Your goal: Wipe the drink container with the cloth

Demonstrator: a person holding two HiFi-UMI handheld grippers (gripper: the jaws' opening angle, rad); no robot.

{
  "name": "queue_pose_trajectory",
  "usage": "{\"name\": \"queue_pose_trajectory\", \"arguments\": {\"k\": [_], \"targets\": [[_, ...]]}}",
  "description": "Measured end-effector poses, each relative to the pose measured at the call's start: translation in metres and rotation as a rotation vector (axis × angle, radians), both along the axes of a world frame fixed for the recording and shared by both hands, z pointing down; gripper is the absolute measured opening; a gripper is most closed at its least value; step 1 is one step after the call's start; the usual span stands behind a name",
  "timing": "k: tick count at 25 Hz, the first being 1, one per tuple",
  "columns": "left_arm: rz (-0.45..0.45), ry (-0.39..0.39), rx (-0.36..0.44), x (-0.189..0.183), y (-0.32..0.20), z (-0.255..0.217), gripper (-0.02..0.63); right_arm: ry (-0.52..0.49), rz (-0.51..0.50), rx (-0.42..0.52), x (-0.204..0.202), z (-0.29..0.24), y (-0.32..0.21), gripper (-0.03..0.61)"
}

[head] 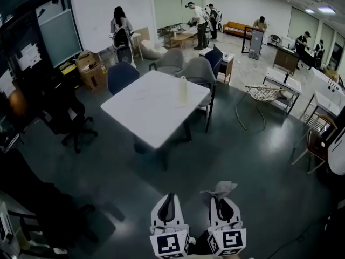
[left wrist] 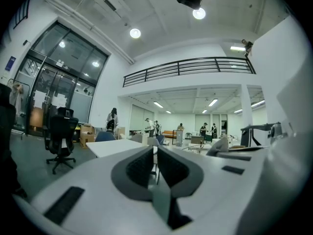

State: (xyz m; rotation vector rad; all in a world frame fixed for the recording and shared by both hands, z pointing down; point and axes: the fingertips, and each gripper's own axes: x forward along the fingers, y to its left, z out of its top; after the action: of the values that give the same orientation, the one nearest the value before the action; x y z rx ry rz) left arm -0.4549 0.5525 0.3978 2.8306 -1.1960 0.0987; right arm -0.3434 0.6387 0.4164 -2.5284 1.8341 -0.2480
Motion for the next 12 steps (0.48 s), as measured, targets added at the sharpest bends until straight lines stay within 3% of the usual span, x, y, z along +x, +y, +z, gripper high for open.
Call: {"name": "queue_pose_trajectory", "arguments": {"k": [12], "targets": [[-0.012,-0.019,-0.029,0.041,-0.043,0.012,0.032,-0.01,-0.027,-0.027,0.043,0.009,-0.047,0.046]]}}
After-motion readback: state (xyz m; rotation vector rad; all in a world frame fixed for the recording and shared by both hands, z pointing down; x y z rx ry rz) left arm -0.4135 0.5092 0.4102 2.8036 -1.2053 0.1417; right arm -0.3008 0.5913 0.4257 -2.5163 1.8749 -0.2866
